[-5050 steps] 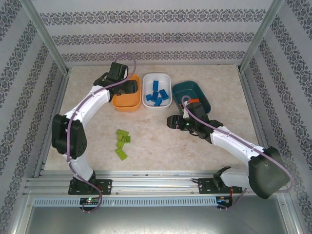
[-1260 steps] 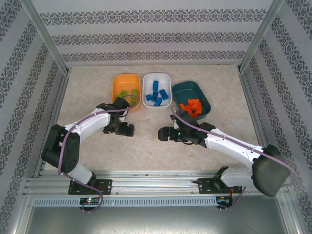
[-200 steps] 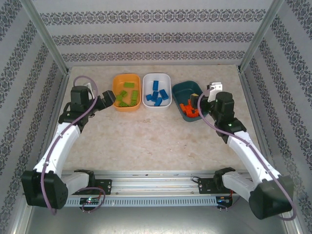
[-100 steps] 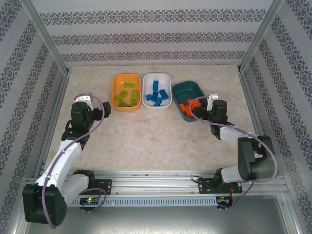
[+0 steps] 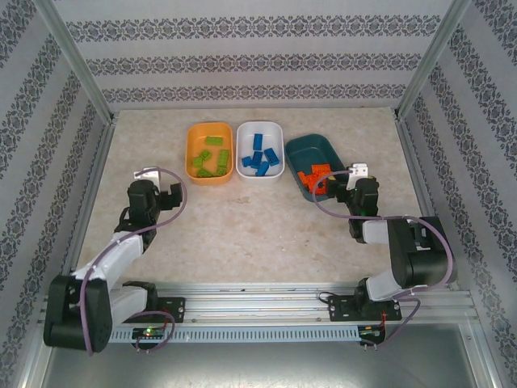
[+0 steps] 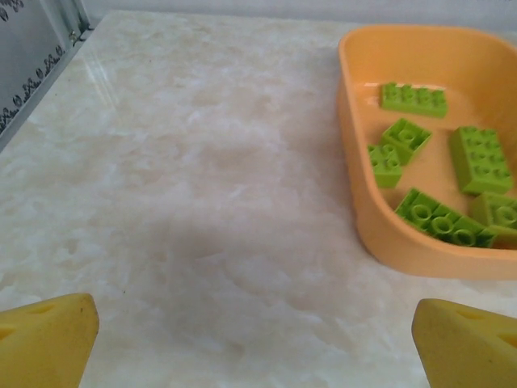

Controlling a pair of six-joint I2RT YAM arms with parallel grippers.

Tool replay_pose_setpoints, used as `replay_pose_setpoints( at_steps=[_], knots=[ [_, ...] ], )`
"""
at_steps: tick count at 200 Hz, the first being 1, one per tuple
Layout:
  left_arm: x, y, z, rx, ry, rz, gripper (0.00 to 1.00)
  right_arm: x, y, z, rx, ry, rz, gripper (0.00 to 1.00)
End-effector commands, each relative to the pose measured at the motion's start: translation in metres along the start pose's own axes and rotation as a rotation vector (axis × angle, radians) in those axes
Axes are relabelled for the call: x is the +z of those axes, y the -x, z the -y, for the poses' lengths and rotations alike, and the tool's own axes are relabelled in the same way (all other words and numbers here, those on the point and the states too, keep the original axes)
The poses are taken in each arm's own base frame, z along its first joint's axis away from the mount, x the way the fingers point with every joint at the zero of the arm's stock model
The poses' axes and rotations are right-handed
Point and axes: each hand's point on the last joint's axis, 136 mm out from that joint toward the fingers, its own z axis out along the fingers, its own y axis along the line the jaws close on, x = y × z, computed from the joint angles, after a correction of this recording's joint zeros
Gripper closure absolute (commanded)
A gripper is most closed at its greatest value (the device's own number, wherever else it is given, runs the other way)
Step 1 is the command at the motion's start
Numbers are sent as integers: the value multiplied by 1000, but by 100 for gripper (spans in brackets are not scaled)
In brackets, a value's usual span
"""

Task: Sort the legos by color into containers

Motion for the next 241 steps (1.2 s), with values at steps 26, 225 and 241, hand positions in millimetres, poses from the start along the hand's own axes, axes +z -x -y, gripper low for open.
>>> replay_pose_setpoints(
  at_steps=[26, 225, 241],
  knots=[
    [35, 16, 1, 33, 18, 73, 0, 1, 14, 3, 23, -3, 53, 2],
    [59, -7, -8, 12, 63, 176, 0, 2, 14, 3, 28, 4, 51, 2],
    [59, -7, -8, 11, 62, 177, 0, 2, 14, 3, 28, 4, 50, 2]
  ],
)
